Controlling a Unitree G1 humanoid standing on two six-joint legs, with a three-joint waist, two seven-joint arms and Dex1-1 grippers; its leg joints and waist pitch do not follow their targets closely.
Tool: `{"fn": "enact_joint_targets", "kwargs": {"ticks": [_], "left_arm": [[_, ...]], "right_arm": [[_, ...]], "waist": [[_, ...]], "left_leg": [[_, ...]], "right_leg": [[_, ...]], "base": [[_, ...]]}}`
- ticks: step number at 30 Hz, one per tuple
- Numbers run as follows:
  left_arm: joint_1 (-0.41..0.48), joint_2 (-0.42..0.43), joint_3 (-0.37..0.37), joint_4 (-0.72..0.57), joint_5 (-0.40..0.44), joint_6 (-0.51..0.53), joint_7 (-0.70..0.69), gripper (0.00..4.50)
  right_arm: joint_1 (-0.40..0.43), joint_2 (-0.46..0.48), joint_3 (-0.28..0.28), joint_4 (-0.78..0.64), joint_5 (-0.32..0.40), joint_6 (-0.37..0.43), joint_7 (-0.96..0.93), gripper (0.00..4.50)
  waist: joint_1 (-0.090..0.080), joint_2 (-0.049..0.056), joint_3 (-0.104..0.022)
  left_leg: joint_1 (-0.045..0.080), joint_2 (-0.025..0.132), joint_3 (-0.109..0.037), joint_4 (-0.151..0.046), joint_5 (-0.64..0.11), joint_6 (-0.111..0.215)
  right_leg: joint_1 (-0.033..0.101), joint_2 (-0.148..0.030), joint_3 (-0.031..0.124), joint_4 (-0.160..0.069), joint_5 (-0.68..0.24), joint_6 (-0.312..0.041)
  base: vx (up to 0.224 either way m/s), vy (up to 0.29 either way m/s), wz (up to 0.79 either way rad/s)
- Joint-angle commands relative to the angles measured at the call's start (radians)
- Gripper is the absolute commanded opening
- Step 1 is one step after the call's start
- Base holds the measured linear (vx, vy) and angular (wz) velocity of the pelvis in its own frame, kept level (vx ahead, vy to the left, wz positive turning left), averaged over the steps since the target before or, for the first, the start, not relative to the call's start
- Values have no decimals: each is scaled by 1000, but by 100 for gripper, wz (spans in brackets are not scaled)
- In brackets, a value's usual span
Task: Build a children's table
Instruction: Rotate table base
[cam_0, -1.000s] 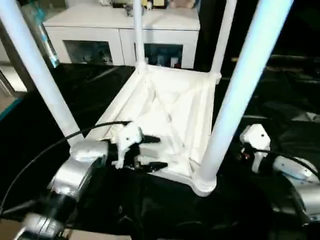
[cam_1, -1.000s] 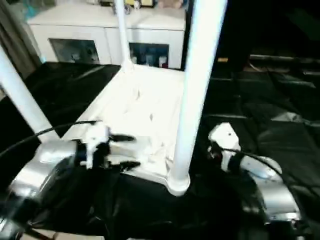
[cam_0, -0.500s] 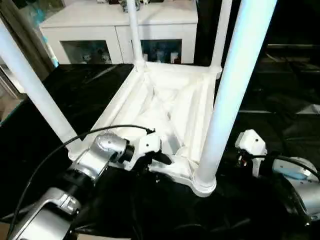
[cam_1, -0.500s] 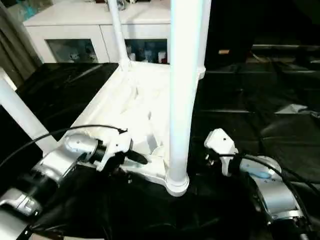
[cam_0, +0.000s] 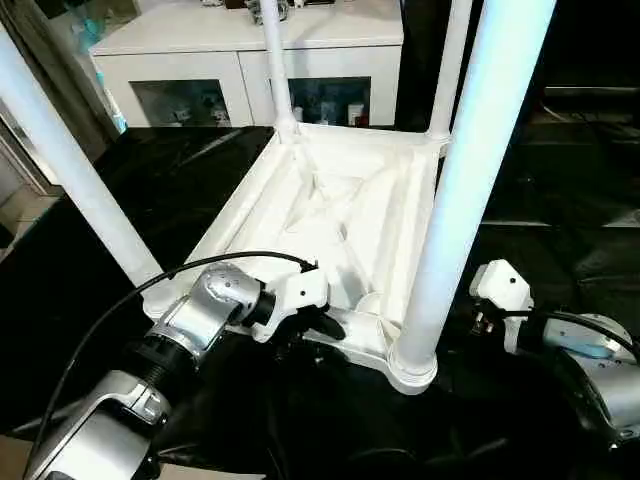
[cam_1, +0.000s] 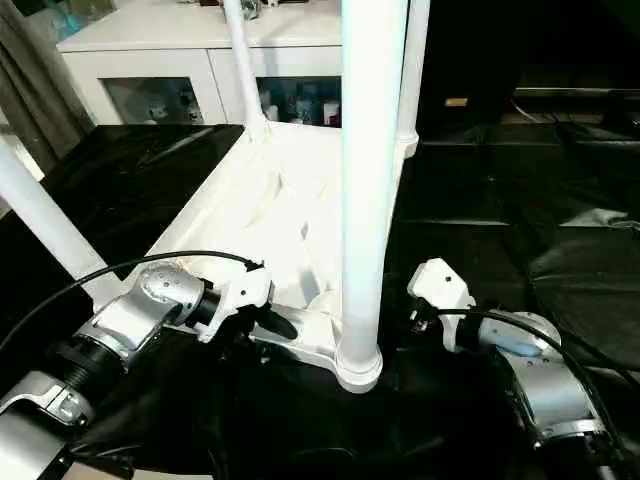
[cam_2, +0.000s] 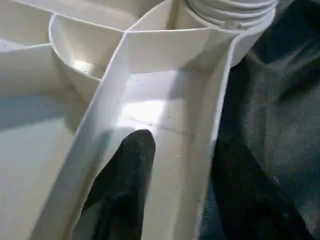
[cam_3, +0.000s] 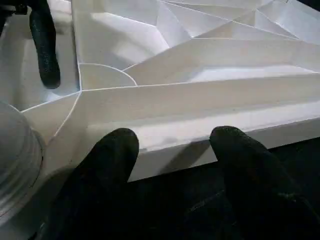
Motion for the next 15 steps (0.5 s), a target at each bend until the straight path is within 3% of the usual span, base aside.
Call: {"fn": "enact_joint_targets", "kwargs": {"ticks": [1, 6, 7, 8, 10, 11, 12, 13, 14, 15], "left_arm": [[30, 13, 6, -15, 25, 7, 35, 163], [99, -11, 83, -66, 13, 37, 210, 121], [109, -15, 95, -75, 9, 45, 232, 112], [142, -21, 130, -117, 3, 85, 289, 98], [186, -26, 169, -181, -1, 142, 348, 82], [223, -26, 192, -244, 0, 196, 383, 78], [250, -25, 204, -291, 5, 233, 405, 78], [250, -25, 204, -291, 5, 233, 405, 78], [278, -25, 215, -344, 11, 271, 426, 74], [293, -24, 219, -371, 15, 290, 437, 70]], "right_arm": [[-5, 4, 22, 6, -19, -5, 1, 285], [-4, 17, -7, 16, -43, -34, -74, 285], [-6, 21, -14, 20, -48, -40, -91, 285], [-13, 33, -40, 30, -45, -48, -130, 285], [-22, 49, -71, 41, -33, -48, -169, 285], [-29, 60, -90, 49, -24, -45, -193, 285], [-35, 66, -101, 54, -18, -41, -206, 285], [-35, 66, -101, 54, -18, -41, -206, 285], [-40, 72, -109, 57, -13, -39, -217, 285], [-43, 74, -112, 59, -12, -38, -221, 285]], "waist": [[5, -26, -60], [-3, -19, -54], [-6, -20, -54], [-11, -30, -52], [-14, -25, -52], [-20, -29, -52], [-26, -41, -51], [-27, -36, -54], [-33, -48, -51], [-43, -40, -53]], "left_leg": [[-5, 76, -28, -74, 21, 151], [-5, 78, -28, -81, -32, 125], [-6, 78, -28, -81, -35, 120], [-3, 72, -24, -82, -63, 113], [-7, 74, -27, -84, -59, 106], [-10, 75, -29, -86, -53, 107], [-15, 74, -30, -87, -37, 113], [-14, 75, -30, -85, -26, 114], [-15, 72, -27, -84, -20, 124], [-17, 68, -27, -79, 11, 145]], "right_leg": [[56, -89, 36, -70, 49, -305], [55, -87, 37, -78, -13, -299], [55, -88, 36, -79, -13, -300], [54, -84, 37, -87, -51, -295], [57, -88, 37, -84, -60, -294], [57, -87, 36, -84, -68, -288], [61, -87, 35, -82, -63, -283], [62, -88, 35, -79, -50, -285], [59, -83, 34, -84, -44, -282], [59, -82, 33, -81, -7, -287]], "base": [[0, 0, 0], [0, 0, 0], [0, 0, 0], [0, 0, 0], [0, 0, 0], [0, 0, 0], [0, 0, 0], [0, 0, 0], [0, 0, 0], [0, 0, 0]]}}
